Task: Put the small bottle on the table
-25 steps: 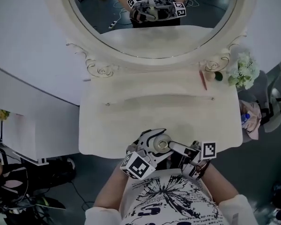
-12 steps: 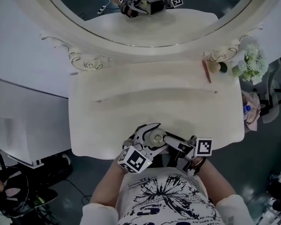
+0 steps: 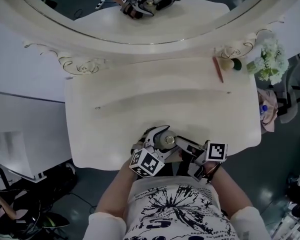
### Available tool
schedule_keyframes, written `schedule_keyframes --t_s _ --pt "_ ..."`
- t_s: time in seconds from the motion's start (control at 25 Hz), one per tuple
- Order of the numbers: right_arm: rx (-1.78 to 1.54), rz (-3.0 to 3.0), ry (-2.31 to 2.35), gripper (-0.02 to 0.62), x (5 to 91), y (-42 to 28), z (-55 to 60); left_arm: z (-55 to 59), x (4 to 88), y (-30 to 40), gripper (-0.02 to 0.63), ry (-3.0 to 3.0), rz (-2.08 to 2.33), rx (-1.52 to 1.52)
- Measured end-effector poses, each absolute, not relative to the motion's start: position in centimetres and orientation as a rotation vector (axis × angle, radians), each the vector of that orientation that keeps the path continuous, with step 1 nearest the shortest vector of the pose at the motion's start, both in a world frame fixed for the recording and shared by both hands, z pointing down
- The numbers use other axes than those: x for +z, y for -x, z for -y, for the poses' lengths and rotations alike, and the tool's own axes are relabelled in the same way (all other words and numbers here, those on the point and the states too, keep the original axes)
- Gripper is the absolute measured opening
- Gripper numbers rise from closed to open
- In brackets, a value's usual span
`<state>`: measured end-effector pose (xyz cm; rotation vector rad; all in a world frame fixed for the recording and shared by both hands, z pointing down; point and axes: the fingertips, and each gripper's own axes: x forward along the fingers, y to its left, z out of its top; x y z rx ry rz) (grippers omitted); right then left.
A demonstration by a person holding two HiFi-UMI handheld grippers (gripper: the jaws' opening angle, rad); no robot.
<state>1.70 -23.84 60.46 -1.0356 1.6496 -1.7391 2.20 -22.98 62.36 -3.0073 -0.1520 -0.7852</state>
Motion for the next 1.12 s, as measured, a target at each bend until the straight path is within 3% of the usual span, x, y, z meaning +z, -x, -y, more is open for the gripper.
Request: schedule_keyframes --t_s 0.88,1.04,1.12 --pt "-1.742 -1.663 1.294 0.204 61.5 -2.5 23.8 23.6 61.3 -2.8 0.35 3.034 0.103 -0.787" --pt "-1.637 -1.632 1.24 0.156 58.6 -3.0 24.8 23.7 58.9 -2.9 0.35 3.035 0.086 -0.722" --pt "-1.579 -1.668 1.275 0.099 57.0 -3.6 25.1 23.7 57.9 -2.8 0.35 3.022 0.082 -0.704"
